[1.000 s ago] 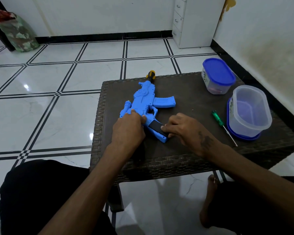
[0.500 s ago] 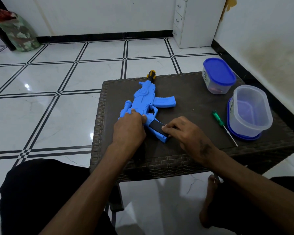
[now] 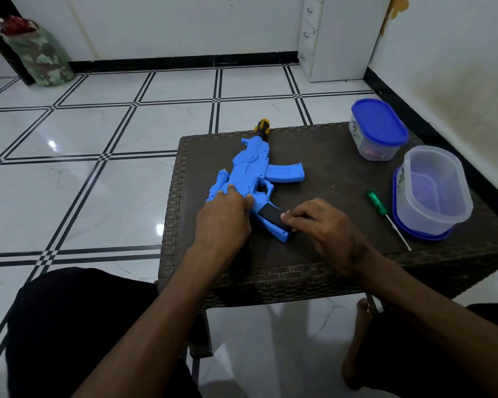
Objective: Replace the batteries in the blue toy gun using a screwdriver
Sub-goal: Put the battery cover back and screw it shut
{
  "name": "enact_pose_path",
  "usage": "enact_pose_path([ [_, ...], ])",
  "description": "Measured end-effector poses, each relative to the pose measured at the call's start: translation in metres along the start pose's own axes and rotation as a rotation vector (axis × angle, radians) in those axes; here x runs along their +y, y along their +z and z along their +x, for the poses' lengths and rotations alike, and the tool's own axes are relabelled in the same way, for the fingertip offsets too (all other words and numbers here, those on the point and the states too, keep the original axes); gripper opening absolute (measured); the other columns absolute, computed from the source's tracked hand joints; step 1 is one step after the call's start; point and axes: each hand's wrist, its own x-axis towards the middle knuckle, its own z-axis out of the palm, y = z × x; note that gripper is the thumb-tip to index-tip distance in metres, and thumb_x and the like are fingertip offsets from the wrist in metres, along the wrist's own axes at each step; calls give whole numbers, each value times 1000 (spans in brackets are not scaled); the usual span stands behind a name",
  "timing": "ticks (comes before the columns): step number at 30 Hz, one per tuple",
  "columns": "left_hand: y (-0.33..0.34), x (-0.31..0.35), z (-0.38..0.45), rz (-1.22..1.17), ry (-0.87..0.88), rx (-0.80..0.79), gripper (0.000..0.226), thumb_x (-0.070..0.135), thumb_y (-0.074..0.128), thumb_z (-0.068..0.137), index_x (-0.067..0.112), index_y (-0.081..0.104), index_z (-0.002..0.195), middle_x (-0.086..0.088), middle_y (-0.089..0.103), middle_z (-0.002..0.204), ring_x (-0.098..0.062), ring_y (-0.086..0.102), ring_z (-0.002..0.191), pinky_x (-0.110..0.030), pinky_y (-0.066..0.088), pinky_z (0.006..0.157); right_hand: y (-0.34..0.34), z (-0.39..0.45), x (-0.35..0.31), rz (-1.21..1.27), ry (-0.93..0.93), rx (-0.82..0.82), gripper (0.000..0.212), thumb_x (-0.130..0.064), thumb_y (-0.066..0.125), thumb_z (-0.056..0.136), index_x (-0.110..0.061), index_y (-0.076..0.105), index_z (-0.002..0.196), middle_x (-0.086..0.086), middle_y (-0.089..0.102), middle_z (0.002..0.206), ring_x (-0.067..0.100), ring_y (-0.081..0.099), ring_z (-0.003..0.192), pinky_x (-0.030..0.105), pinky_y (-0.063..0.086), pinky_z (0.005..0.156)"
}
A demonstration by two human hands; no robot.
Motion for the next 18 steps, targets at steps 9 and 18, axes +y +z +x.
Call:
enact_pose_path([
  [9, -2, 0, -2, 20, -11, -6, 34, 28, 42, 100, 27, 57, 131, -10, 46, 138, -28, 52, 116, -41, 49, 84, -7, -1, 0, -52, -48, -89, 39, -12, 43, 90, -2, 70, 116, 14, 68, 103, 29, 64, 89, 38, 58, 66],
  [18, -2, 0, 0, 5, -22, -17, 36, 27, 43, 100, 25, 55, 133, -9, 45, 139, -28, 50, 118, -42, 48, 87, -13, 8, 7, -143, -122, -97, 41, 3, 76, 76, 1, 69, 116, 19, 68, 103, 34, 66, 87, 42, 57, 58],
])
